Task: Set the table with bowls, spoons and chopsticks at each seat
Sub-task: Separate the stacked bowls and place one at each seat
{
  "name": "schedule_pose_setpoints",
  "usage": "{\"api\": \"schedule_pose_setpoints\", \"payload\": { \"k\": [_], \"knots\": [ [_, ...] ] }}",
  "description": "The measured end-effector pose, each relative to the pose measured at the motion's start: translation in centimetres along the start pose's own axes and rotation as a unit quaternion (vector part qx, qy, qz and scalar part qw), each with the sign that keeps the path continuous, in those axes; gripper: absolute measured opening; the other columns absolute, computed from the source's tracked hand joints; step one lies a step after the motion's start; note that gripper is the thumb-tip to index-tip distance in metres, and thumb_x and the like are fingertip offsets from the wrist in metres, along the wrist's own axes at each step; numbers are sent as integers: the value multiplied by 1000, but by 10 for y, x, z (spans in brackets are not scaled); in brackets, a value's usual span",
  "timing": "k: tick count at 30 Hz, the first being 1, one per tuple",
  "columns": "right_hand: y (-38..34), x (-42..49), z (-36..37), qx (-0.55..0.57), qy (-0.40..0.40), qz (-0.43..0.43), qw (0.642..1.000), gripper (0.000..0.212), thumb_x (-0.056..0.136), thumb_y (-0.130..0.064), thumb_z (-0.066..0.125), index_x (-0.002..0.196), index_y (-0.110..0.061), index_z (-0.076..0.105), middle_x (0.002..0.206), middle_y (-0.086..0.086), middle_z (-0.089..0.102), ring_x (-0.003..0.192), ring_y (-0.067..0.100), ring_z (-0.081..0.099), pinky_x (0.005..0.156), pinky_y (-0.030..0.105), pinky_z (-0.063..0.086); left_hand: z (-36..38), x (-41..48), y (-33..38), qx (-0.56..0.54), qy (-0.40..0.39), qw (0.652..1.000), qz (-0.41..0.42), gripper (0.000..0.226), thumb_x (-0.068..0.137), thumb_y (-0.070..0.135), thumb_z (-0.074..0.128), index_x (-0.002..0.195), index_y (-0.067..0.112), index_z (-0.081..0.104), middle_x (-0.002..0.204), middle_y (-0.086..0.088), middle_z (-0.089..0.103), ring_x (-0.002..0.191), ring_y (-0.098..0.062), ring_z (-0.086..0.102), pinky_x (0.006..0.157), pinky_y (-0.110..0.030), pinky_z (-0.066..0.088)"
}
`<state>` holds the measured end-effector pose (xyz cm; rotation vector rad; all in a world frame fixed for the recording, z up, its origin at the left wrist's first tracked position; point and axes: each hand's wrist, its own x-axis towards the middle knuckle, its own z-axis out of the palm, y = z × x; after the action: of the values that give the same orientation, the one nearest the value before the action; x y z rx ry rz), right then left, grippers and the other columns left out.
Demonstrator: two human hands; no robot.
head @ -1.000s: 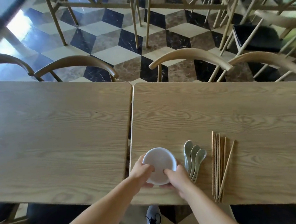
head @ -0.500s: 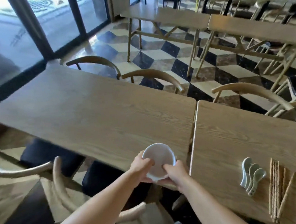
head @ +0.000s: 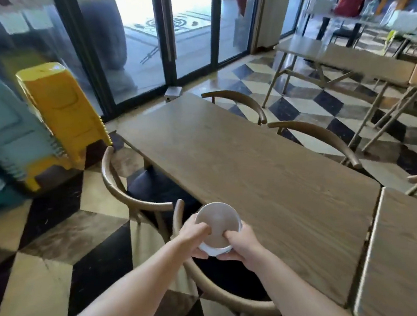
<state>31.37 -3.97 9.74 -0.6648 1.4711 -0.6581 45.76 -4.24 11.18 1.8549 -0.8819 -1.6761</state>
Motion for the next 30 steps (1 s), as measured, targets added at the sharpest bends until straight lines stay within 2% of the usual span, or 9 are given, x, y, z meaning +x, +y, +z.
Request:
{"api": "schedule_pose_setpoints", "payload": {
  "k": [2, 5, 8, 9, 12, 17, 22, 25, 30],
  "knots": [
    [-4, 6, 14, -4, -20, 2, 1000, 38, 85, -2, 51, 114, -27, 55, 110, 9, 62, 92, 30, 67, 59, 45, 62, -14, 1, -1, -12, 5, 1000, 6, 47, 80, 11, 49, 123, 29, 50, 123, -9, 56, 104, -33, 60, 75, -58, 60],
    [-9, 17, 29, -14, -40, 3, 999, 41, 83, -3, 51, 115, -27, 57, 110, 10, 62, 95, 32, 67, 58, 43, 61, -31, 8, 0, -23, 7, 1000, 20, 56, 71, 12, 48, 124, 31, 50, 149, -6, 41, 106, -35, 61, 73, -58, 60],
    [-15, 29, 43, -22, -41, 8, 999, 41, 83, -2, 48, 115, -26, 56, 110, 9, 62, 92, 32, 68, 57, 42, 61, -44, 21, 2, -28, 8, 999, 13, 68, 77, 7, 47, 141, 29, 43, 159, -3, 31, 114, -37, 58, 72, -61, 60],
    [-17, 34, 47, -21, -40, 11, 999, 41, 83, -1, 47, 113, -27, 57, 109, 9, 63, 91, 31, 68, 58, 42, 61, -48, 27, 4, -25, 4, 1000, 11, 67, 78, 6, 47, 141, 30, 43, 157, -4, 34, 114, -38, 57, 72, -62, 59],
    [-23, 52, 56, -15, -39, 21, 999, 41, 82, 0, 44, 107, -30, 57, 108, 7, 63, 91, 30, 68, 59, 44, 62, -57, 50, 11, -25, -10, 1000, 1, 52, 72, 8, 47, 118, 31, 52, 139, -7, 48, 111, -39, 57, 74, -68, 56],
    [-41, 105, 64, 20, -14, 43, 999, 47, 83, 0, 39, 120, -25, 53, 111, 6, 60, 96, 30, 65, 57, 42, 61, -65, 107, 36, -1, -9, 1000, -27, 43, 75, 3, 38, 100, 34, 56, 111, -14, 60, 101, -38, 63, 71, -59, 60],
    [-56, 157, 70, 83, 46, 80, 992, 50, 83, 0, 41, 123, -27, 52, 116, 8, 59, 97, 33, 65, 53, 40, 60, -67, 170, 73, 75, -30, 995, -65, 42, 75, 5, 39, 99, 34, 57, 100, -8, 62, 86, -32, 67, 56, -46, 62],
    [-64, 179, 74, 110, 77, 98, 986, 50, 82, -1, 43, 124, -27, 52, 117, 11, 59, 96, 35, 65, 54, 43, 61, -66, 198, 90, 116, -51, 989, -79, 44, 82, 4, 39, 114, 33, 51, 99, -4, 59, 84, -28, 64, 53, -40, 61],
    [-75, 202, 73, 126, 108, 121, 979, 43, 82, -5, 48, 120, -25, 51, 110, 10, 60, 92, 35, 68, 55, 41, 61, -67, 231, 106, 129, -97, 981, -105, 51, 81, 5, 36, 123, 30, 52, 107, -9, 60, 91, -32, 65, 68, -48, 63]
  ]
}}
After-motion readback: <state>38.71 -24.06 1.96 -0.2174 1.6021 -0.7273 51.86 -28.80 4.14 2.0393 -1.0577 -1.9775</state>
